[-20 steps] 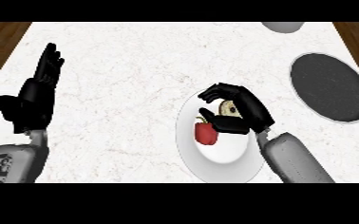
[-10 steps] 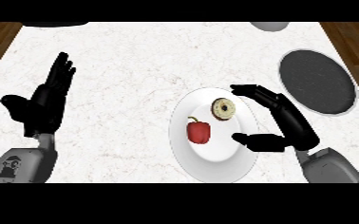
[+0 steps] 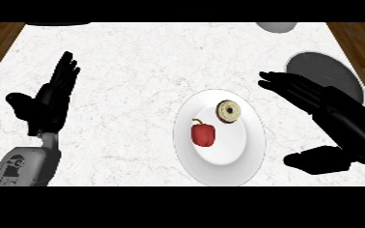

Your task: Pick the bell pepper from the plate and place it in the pan

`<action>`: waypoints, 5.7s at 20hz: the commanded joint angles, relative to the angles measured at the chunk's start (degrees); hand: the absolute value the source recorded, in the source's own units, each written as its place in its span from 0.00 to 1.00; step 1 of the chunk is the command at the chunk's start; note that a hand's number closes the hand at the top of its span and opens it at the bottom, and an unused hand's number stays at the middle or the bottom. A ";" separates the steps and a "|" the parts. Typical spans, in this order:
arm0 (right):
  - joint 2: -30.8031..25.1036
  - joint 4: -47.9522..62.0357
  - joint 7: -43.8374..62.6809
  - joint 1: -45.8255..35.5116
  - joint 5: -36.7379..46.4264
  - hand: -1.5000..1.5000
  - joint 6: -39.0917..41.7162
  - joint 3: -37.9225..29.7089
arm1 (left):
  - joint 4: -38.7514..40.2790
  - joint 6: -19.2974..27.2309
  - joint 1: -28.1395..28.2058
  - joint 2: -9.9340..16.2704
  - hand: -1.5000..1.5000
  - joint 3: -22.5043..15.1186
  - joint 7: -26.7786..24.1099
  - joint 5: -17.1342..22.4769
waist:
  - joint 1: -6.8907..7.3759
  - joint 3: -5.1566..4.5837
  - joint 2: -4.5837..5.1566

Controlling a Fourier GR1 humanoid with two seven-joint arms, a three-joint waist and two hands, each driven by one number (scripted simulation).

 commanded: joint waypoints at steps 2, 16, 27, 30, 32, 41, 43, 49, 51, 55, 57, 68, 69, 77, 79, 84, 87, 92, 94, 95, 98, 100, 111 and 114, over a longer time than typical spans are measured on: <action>-2.38 -10.75 18.05 -6.54 -4.19 0.00 9.72 -2.61 | -1.32 0.00 1.49 -2.21 0.50 -1.50 -0.11 -0.62 | 1.10 0.07 0.18; 23.18 -4.03 35.35 -22.00 0.20 0.00 19.92 7.85 | -0.87 -3.32 0.13 -0.80 0.50 2.04 0.60 -1.08 | 1.58 0.15 0.40; 31.18 1.25 37.15 -17.66 13.01 0.00 23.67 9.11 | 4.07 -2.65 -5.21 -4.11 0.50 3.16 0.61 -3.08 | 1.19 0.18 0.49; 32.01 -1.37 37.61 -12.28 18.56 0.00 23.13 12.00 | 3.42 -4.03 -4.99 -2.85 0.50 4.39 1.11 -3.14 | 1.10 0.19 0.43; 32.97 2.45 35.46 -11.26 24.57 0.00 19.40 14.89 | 4.70 -5.17 -4.22 -3.67 0.50 4.17 -1.08 -2.70 | 1.11 0.19 0.49; 34.61 12.72 26.44 -11.89 23.37 0.00 26.61 8.49 | 0.01 -2.91 -1.89 -6.62 0.50 2.52 1.15 -5.91 | 1.46 0.20 0.50; 36.77 10.21 28.88 -11.39 23.91 0.00 29.94 8.08 | 3.29 -5.94 -3.32 -4.72 0.50 5.60 -0.40 -4.06 | 1.26 0.18 0.47; 38.61 10.14 26.85 -8.75 29.44 0.00 31.67 9.65 | 0.07 -6.22 -1.07 -5.12 0.50 5.72 0.23 -5.15 | 1.33 0.19 0.41; 38.60 10.13 26.27 -7.09 31.24 0.00 31.94 10.28 | 0.17 -6.20 -1.57 -6.23 0.50 5.27 0.18 -5.24 | 1.25 0.19 0.41; 37.99 18.95 24.97 -9.96 36.11 0.00 30.24 11.72 | -2.71 -7.49 0.88 -5.16 0.50 4.95 1.19 -5.12 | 1.63 0.20 0.41; 42.12 19.67 29.57 -13.52 37.48 0.00 33.75 12.52 | 0.75 -6.56 -2.33 -5.95 0.50 6.18 1.29 -4.73 | 1.46 0.17 0.47; 43.77 24.34 23.81 -11.45 43.57 0.00 35.86 9.36 | -0.58 -7.54 -1.18 -6.60 0.50 6.45 1.55 -6.39 | 1.34 0.19 0.45; 44.53 27.29 23.65 -10.77 45.45 0.00 33.07 11.72 | -1.56 -6.01 -2.43 -6.64 0.50 5.83 3.28 -7.81 | 1.39 0.20 0.46; 44.54 32.49 19.34 -8.35 51.06 0.00 29.33 10.50 | -4.92 -4.97 -0.26 -9.05 0.50 5.10 4.74 -8.63 | 1.43 0.20 0.44; 47.95 36.71 20.30 -13.27 50.21 0.00 31.90 9.09 | -3.52 -7.20 1.30 -8.22 0.50 6.02 1.63 -7.88 | 1.57 0.19 0.47; 48.01 36.79 19.13 -8.02 53.46 0.00 31.03 10.20 | -7.32 -5.44 0.68 -8.51 0.50 5.69 5.30 -9.17 | 1.51 0.20 0.39; 44.15 38.30 10.25 -9.05 49.99 1.00 31.53 10.85 | -0.98 -7.89 -1.44 -7.06 0.50 8.24 2.23 -7.13 | 1.44 0.20 0.49; 47.98 41.84 9.92 -10.48 55.14 1.00 26.45 13.32 | -1.24 -8.38 -1.72 -7.16 0.50 8.50 2.06 -7.28 | 1.43 0.19 0.48; 45.26 35.78 8.66 -8.32 55.59 1.00 30.84 10.93 | 0.30 -8.03 -2.05 -7.32 0.50 8.30 0.15 -8.73 | 1.18 0.19 0.43; 44.12 39.45 5.27 -7.31 55.97 1.00 25.51 10.77 | -2.65 -7.80 0.09 -8.53 0.50 7.32 1.41 -8.30 | 1.33 0.20 0.45; 45.90 37.41 6.25 -10.42 57.33 1.00 30.00 8.99 | -3.86 -8.41 -0.75 -7.25 0.50 7.75 4.35 -8.57 | 1.33 0.19 0.42; 46.93 33.67 8.87 -9.36 58.01 1.00 27.26 8.88 | -1.59 -6.21 0.13 -10.28 0.50 6.15 0.24 -10.21 | 1.17 0.19 0.40; 47.39 4.91 23.71 10.06 60.42 1.00 10.13 4.84 | -3.31 -8.31 1.40 -7.62 0.50 9.23 1.94 -7.20 | -0.33 0.19 -0.30; 46.20 -4.56 23.25 12.57 57.85 1.00 10.16 1.71 | -2.84 -7.02 -0.38 -8.65 0.50 7.73 3.23 -8.75 | -0.43 0.22 0.02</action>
